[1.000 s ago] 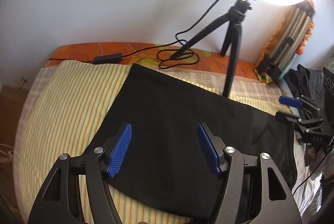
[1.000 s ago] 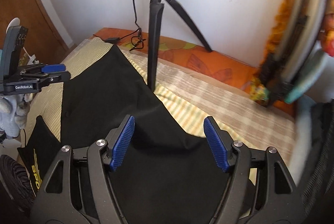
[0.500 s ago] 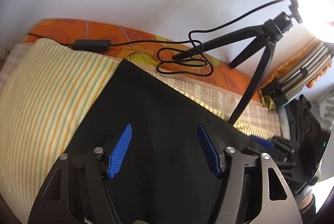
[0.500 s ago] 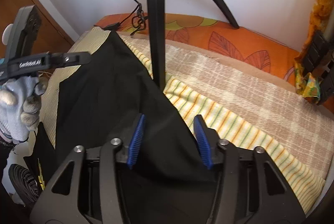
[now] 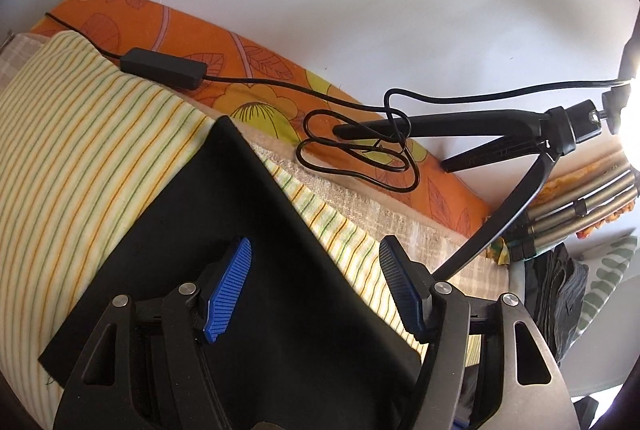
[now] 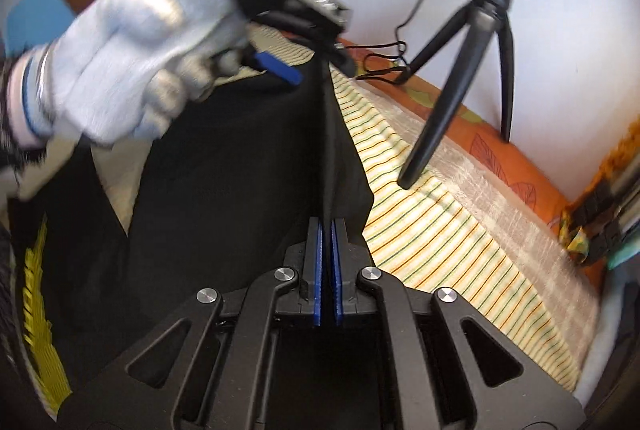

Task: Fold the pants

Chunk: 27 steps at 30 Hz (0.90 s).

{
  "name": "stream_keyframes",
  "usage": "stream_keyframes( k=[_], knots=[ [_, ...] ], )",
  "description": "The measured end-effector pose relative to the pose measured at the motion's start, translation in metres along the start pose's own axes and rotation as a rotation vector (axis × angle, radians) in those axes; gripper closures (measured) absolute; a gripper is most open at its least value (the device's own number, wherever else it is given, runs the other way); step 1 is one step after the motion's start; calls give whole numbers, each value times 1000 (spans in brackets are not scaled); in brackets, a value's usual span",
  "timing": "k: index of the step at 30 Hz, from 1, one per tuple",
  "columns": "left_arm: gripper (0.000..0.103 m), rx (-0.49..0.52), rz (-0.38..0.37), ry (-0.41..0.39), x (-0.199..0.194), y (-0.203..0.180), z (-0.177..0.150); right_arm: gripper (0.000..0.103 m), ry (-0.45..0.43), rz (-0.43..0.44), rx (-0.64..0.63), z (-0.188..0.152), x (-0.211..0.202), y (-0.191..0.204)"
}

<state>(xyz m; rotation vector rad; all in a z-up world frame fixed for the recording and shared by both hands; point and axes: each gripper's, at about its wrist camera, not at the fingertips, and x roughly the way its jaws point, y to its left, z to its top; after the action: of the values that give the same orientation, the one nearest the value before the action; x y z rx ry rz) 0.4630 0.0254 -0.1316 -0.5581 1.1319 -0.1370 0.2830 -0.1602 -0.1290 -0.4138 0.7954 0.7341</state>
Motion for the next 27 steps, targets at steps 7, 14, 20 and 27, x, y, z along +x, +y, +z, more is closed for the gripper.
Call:
stream_keyframes(
  k=[7,14,20,27],
  knots=[
    [75,-4,67,-22,9,8,-4,98,14,5,-24,-6,3,5],
    [99,33,73,-88,5,17,-9,97,35,43,44,-4,1,-16],
    [100,89,80,-128,-3,13,-16,45,32,36,85,-5,-33,-85],
    [100,138,84,-181,-17,5,-17,44,219,46,15,-22,-29,-141]
  ],
)
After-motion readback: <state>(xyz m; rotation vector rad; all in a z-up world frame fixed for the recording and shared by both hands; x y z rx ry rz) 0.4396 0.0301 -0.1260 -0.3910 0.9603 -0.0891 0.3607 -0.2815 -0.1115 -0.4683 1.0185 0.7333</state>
